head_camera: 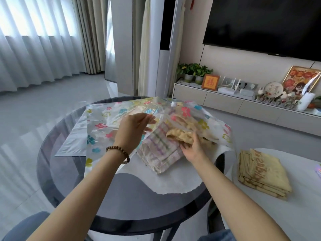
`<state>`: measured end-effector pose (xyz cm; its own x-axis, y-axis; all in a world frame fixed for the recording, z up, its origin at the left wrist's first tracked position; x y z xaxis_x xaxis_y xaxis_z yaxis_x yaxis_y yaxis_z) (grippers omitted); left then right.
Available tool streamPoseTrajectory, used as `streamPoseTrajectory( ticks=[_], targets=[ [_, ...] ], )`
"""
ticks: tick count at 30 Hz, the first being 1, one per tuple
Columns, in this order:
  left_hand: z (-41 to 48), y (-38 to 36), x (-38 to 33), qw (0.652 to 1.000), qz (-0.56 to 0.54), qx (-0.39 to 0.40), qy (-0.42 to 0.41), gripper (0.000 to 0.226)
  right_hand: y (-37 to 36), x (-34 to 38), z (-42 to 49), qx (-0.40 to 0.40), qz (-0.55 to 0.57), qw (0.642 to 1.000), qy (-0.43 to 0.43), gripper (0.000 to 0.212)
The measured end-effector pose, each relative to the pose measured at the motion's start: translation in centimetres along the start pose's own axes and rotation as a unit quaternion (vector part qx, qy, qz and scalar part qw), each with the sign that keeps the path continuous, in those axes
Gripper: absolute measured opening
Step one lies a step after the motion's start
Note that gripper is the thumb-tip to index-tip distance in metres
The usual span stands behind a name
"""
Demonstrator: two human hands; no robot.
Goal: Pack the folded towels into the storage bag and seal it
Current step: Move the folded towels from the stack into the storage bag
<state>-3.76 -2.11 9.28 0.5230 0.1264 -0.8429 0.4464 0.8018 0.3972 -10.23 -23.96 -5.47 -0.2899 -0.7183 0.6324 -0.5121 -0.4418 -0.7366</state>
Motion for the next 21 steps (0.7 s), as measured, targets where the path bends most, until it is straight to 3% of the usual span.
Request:
streamPoseTrajectory(
  ticks=[3, 6, 9, 14, 18, 21],
  targets=[
    [-0.2, -0.4, 0.0, 0.999, 0.038, 0.023, -0.004, 0.024, 1.5, -1.1, -0.1, -0.009, -0.070, 0.996, -0.049, 0.049],
    [-0.3, -0.9, 0.1, 0.997, 0.067, 0.039, -0.002, 0.023, 2.0, -0.6, -1.6, 0.035, -0.142, 0.988, -0.048, 0.048],
    [-0.2, -1.4, -0.2, 0.989, 0.138, 0.054, -0.005, 0.024, 3.3, 0.1, -4.0, 0.058, -0.200, 0.977, -0.052, 0.060],
    [-0.2, -4.7, -1.4, 0.964, 0.237, 0.108, -0.052, 0.043, 6.9, 2.2, -8.9, 0.100, -0.270, 0.950, -0.123, 0.077],
    [0.1, -10.3, -3.0, 0.957, 0.222, 0.164, -0.092, 0.047, 10.7, 5.9, -12.1, 0.108, -0.278, 0.943, -0.151, 0.068],
    [0.5, -15.1, -4.2, 0.952, 0.216, 0.188, -0.109, 0.045, 14.1, 10.3, -12.9, 0.062, -0.276, 0.952, -0.114, 0.050]
  ],
)
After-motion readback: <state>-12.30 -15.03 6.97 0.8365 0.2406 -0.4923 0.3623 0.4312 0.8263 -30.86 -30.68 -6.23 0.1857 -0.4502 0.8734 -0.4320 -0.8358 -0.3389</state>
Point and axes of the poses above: each hand's wrist, its own z-axis towards the middle knuckle, its own y-axis out of the back of the hand, x = y × z, the point moved 8 cm from there along z, towards the middle knuckle, and after that the axes turned 7 degrees about x, right-handed, at the moved point
